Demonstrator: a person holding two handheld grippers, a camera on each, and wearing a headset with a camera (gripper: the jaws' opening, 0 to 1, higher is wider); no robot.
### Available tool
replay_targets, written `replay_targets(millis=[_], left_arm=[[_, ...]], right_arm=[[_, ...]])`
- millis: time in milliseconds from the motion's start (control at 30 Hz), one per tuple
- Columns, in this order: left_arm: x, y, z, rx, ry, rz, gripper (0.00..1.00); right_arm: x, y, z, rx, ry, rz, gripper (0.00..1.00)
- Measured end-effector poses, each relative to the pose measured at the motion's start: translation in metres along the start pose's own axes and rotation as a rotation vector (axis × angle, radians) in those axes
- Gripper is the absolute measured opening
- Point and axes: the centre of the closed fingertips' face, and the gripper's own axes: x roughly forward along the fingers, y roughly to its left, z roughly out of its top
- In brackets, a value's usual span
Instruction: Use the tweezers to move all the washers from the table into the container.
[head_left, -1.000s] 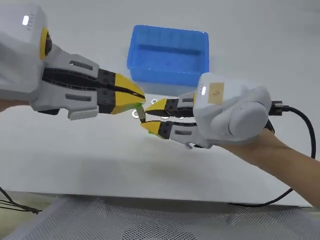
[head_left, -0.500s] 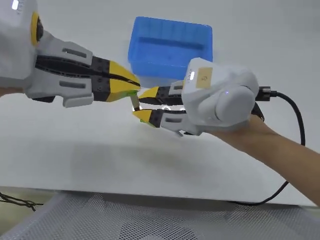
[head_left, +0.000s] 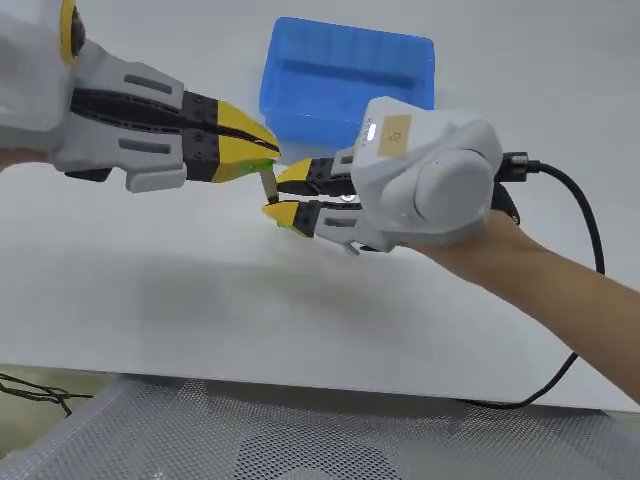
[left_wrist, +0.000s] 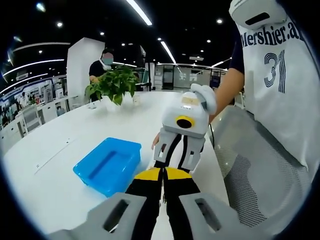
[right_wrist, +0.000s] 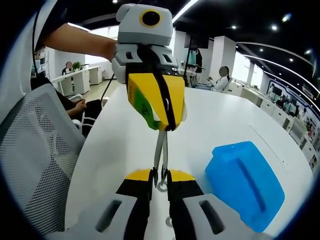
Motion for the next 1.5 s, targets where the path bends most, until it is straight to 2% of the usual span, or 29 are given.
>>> replay_targets(millis=[400,567,1367,1500], left_arm=[[0.0011,0.0037,-0.0108,0.002,0.019,0.007,0.05],[0.0000,0.0027,-0.0109,-0.008,0.013,0.004,0.05],[0.0013,-0.0014,-0.0105,-0.009,0.036,-0.026,0.05],[-0.0010,-0.0016,-0.0073,-0.009,0.032,-0.023,0.05]], right_arm=[[0.0088,-0.0007,-0.0061,0.014,0.019,0.012,0.13],[0.0092,0.0004,-0.0057,0.017,0.018,0.016,0.13],[0.0087,0.0038,-0.0076,0.026,0.033,0.049,0.10],[0.0059,0.0036,-0.0048,0.027,0.024,0.046,0.10]])
